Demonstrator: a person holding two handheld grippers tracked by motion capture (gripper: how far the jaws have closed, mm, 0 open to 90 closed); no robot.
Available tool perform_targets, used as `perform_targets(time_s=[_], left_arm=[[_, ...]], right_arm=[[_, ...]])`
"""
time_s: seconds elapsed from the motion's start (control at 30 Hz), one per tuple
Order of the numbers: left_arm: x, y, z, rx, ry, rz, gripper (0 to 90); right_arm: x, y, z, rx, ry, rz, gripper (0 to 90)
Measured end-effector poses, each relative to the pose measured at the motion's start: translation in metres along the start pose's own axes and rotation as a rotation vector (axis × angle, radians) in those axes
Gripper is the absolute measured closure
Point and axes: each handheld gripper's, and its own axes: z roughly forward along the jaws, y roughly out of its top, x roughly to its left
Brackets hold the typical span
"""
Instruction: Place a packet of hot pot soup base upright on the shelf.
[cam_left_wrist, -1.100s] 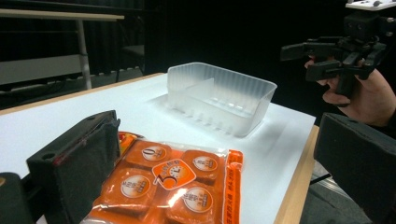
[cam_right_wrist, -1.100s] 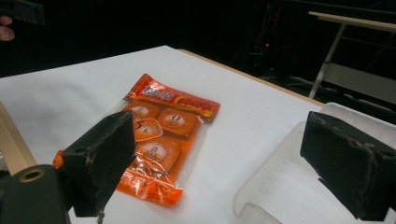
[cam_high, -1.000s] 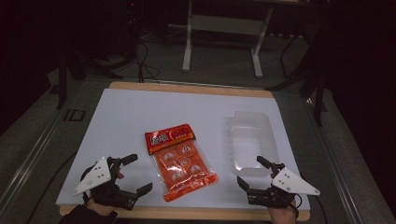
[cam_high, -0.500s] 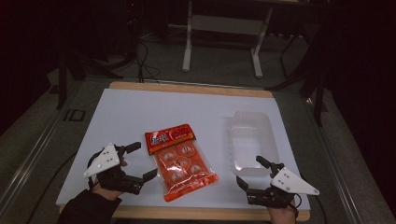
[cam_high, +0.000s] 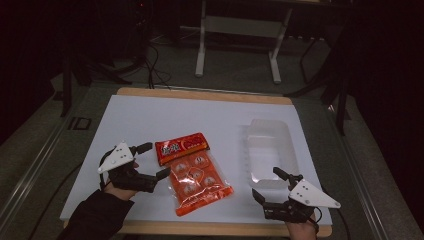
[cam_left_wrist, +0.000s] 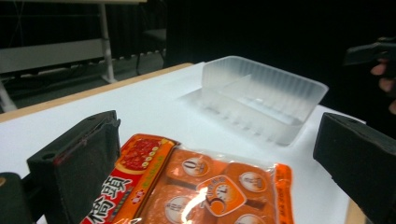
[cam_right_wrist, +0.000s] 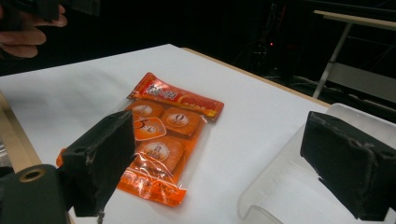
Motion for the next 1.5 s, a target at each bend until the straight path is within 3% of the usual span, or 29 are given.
perform_targets(time_s=[0.3, 0.57, 0.77, 0.9, 1.07, 1.17, 1.37, 1.5], left_arm=[[0.023, -0.008, 0.019, 0.039, 0.044, -0.009, 1.4], [0.042, -0.019, 0.038, 0.07, 0.108, -0.001, 1.9], [0.055, -0.027, 0.052, 0.1, 0.118, -0.018, 2.0], [0.063, -0.032, 0.06, 0.128, 0.148, -0.026, 2.0], [0.076, -0.039, 0.07, 0.163, 0.186, -0.072, 3.5], [0.08, -0.041, 0.073, 0.183, 0.188, -0.081, 4.5], [0.096, -0.048, 0.086, 0.262, 0.188, -0.136, 6.7], [0.102, -0.054, 0.089, 0.287, 0.212, -0.16, 7.4]], right_arm=[[0.002, 0.001, 0.0, -0.027, -0.006, -0.013, 10.1], [0.003, 0.001, 0.0, -0.022, -0.007, -0.014, 10.1], [0.003, 0.0, 0.001, -0.01, -0.01, -0.028, 10.1], [0.003, 0.0, 0.002, -0.005, -0.008, -0.028, 10.1], [0.003, -0.001, 0.003, 0.004, -0.003, -0.028, 10.1], [0.003, -0.001, 0.004, 0.008, 0.002, -0.027, 10.1], [0.002, -0.002, 0.004, 0.012, 0.011, -0.022, 10.1], [0.002, -0.002, 0.004, 0.011, 0.015, -0.023, 10.1]])
